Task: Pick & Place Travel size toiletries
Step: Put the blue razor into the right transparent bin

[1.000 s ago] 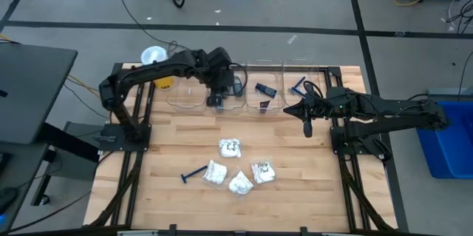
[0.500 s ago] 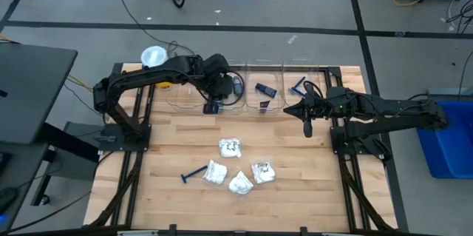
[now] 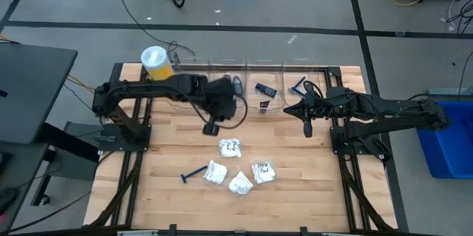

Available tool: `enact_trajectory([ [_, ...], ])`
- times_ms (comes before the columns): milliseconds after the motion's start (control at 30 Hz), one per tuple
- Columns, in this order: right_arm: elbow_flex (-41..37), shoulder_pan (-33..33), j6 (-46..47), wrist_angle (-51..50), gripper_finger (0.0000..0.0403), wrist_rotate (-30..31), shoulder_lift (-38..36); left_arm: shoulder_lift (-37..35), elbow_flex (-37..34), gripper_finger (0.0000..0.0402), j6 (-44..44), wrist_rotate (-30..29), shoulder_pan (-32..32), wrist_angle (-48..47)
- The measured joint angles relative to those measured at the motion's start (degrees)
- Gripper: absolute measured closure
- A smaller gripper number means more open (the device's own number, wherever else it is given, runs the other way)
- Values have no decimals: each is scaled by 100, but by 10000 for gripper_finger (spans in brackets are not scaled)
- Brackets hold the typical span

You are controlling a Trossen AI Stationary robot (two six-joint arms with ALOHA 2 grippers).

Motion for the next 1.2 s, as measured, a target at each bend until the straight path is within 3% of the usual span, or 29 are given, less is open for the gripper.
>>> enact_trajectory([
  [600,0,0,0,0,396,-1,0,2,-44,398,-655,-146,-895,-245],
  [1200,0,0,-51,0,396,-1,0,7,-66,399,-1745,-279,-2226,-676],
])
